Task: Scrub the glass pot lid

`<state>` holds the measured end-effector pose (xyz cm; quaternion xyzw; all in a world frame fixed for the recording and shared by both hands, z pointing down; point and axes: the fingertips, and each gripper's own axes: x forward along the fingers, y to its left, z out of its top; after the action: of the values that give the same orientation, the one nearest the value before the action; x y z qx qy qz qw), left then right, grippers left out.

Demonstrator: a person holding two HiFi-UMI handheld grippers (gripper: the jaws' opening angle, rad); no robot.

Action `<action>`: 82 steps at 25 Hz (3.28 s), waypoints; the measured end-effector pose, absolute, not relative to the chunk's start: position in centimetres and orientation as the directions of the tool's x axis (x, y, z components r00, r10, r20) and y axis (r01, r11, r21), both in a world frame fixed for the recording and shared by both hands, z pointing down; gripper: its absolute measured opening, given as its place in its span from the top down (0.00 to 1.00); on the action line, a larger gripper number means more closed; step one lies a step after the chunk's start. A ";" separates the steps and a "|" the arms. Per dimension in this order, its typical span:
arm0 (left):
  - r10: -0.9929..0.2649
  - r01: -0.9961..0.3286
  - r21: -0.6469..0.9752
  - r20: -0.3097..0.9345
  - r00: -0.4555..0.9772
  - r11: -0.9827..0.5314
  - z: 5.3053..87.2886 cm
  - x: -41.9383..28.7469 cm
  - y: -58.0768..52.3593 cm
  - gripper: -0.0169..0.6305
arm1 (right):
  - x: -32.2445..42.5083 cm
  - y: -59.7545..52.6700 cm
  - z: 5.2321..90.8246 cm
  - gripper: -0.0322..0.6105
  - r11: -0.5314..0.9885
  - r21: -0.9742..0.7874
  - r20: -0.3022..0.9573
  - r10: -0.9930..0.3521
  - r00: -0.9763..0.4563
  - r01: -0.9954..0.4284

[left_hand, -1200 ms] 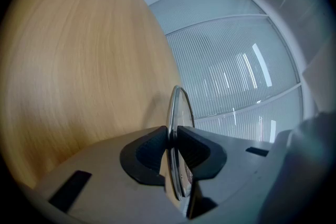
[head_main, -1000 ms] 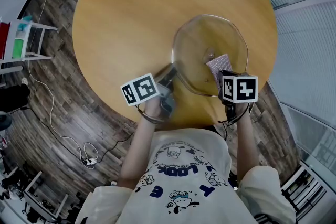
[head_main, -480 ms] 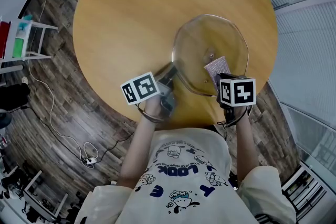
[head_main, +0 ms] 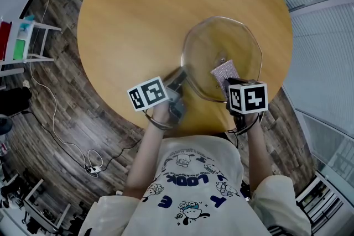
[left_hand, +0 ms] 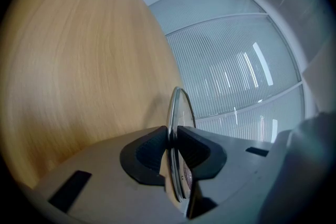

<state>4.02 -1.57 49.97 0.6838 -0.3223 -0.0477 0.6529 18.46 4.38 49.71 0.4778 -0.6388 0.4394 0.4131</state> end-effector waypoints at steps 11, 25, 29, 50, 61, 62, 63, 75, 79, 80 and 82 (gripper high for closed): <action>-0.501 -0.381 0.923 0.358 0.788 0.060 49.9 4.1 -1.5 0.86 | 16.1 4.3 49.6 0.88 0.244 -0.171 0.945 -0.232 -0.229 -0.955; -0.504 -0.379 0.923 0.358 0.786 0.065 50.1 4.1 -1.5 0.86 | 14.3 4.3 49.6 0.88 0.310 -0.168 0.944 -0.222 -0.243 -0.936; -0.506 -0.380 0.923 0.358 0.785 0.065 50.0 4.1 -1.5 0.86 | 13.6 4.2 49.5 0.88 0.333 -0.171 0.943 -0.218 -0.252 -0.927; -0.538 -0.304 0.949 0.300 0.788 0.085 49.8 4.0 -1.7 0.86 | 10.8 2.8 49.7 0.88 0.399 -0.178 0.934 -0.219 -0.282 -0.900; -0.545 -0.300 0.950 0.297 0.784 0.086 49.5 4.0 -1.7 0.86 | 10.6 0.9 49.4 0.88 0.387 -0.170 0.933 -0.232 -0.275 -0.906; -0.546 -0.301 0.950 0.297 0.783 0.085 49.5 4.0 -1.7 0.86 | 10.6 0.9 49.3 0.88 0.385 -0.171 0.933 -0.234 -0.275 -0.907; -0.547 -0.302 0.950 0.297 0.783 0.084 49.5 3.9 -1.7 0.86 | 10.6 0.8 49.4 0.88 0.382 -0.175 0.932 -0.233 -0.278 -0.907; -0.537 -0.302 0.951 0.292 0.791 0.072 49.4 4.3 -1.6 0.81 | 11.1 -0.3 49.3 0.88 0.348 -0.183 0.924 -0.258 -0.282 -0.919; -0.535 -0.316 0.945 0.311 0.786 0.084 49.7 4.2 -1.6 0.82 | 10.7 -0.8 49.3 0.88 0.352 -0.182 0.921 -0.266 -0.285 -0.918; -0.533 -0.319 0.943 0.316 0.785 0.090 49.8 4.1 -1.6 0.85 | 10.6 -1.0 49.3 0.88 0.353 -0.183 0.920 -0.269 -0.287 -0.917; -0.529 -0.323 0.942 0.322 0.785 0.093 49.9 4.0 -1.6 0.86 | 10.2 -1.3 49.3 0.88 0.355 -0.185 0.918 -0.271 -0.291 -0.916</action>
<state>3.96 -1.64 49.87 0.6690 -0.3187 -0.0772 0.6670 10.23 -1.31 49.30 0.4200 -0.7065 0.3823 0.4222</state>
